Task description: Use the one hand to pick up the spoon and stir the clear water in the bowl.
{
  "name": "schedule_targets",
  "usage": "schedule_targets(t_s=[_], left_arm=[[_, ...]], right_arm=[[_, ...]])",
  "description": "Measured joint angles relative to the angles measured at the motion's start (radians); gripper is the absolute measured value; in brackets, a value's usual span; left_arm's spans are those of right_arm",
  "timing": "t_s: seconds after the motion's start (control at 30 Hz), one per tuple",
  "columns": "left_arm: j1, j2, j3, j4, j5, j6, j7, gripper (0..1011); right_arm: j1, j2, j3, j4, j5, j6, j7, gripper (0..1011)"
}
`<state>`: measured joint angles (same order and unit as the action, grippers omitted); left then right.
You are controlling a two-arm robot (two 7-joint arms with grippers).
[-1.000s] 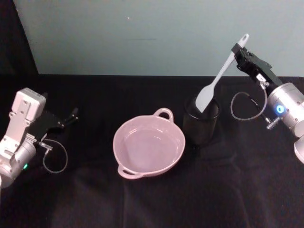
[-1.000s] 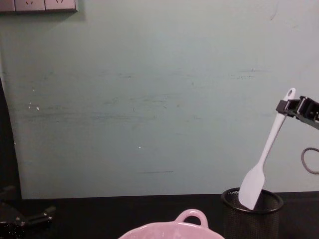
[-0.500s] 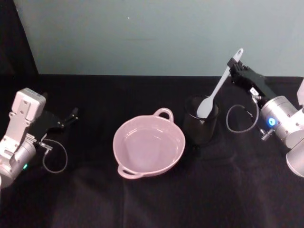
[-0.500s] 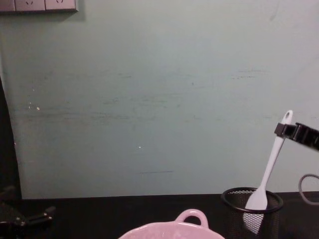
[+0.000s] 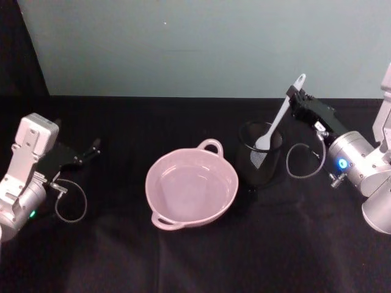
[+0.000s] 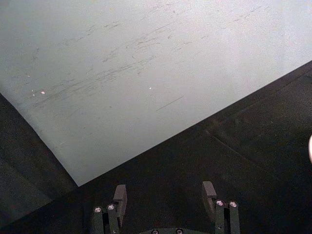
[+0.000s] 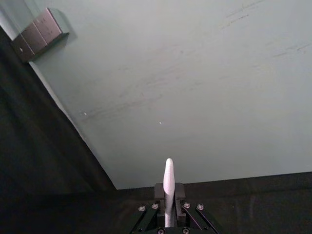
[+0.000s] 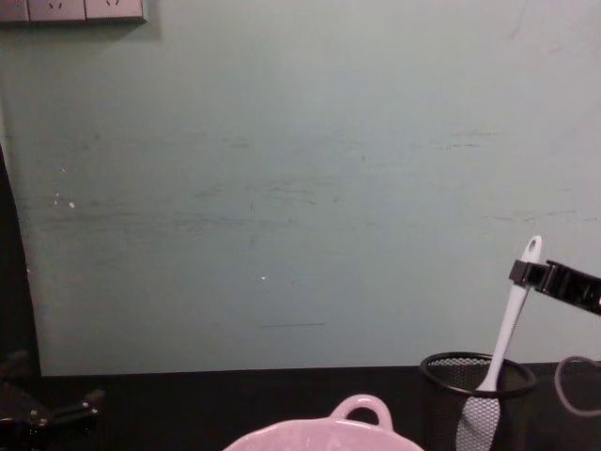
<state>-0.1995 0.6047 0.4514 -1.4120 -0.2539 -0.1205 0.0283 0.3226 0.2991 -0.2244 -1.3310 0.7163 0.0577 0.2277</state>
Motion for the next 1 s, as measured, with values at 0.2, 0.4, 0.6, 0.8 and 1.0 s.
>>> schedule_targets(t_s=[0.2, 0.4, 0.6, 0.8, 1.0], left_arm=[[0.0, 0.0, 0.0, 0.0, 0.0, 0.0, 0.0, 1011], [0.0, 0.0, 0.0, 0.0, 0.0, 0.0, 0.0, 1011], [0.0, 0.0, 0.0, 0.0, 0.0, 0.0, 0.0, 1011], [0.0, 0.0, 0.0, 0.0, 0.0, 0.0, 0.0, 1012], [0.0, 0.0, 0.0, 0.0, 0.0, 0.0, 0.0, 1011]], right_arm=[[0.0, -0.009, -0.001, 0.009, -0.025, -0.003, -0.002, 121], [-0.001, -0.014, 0.007, 0.011, -0.028, 0.0, 0.002, 122], [-0.001, -0.014, 0.005, 0.011, -0.027, 0.0, 0.002, 122], [0.0, -0.014, 0.004, 0.011, -0.027, 0.0, 0.002, 166], [0.0, -0.013, 0.004, 0.011, -0.027, 0.0, 0.002, 315]])
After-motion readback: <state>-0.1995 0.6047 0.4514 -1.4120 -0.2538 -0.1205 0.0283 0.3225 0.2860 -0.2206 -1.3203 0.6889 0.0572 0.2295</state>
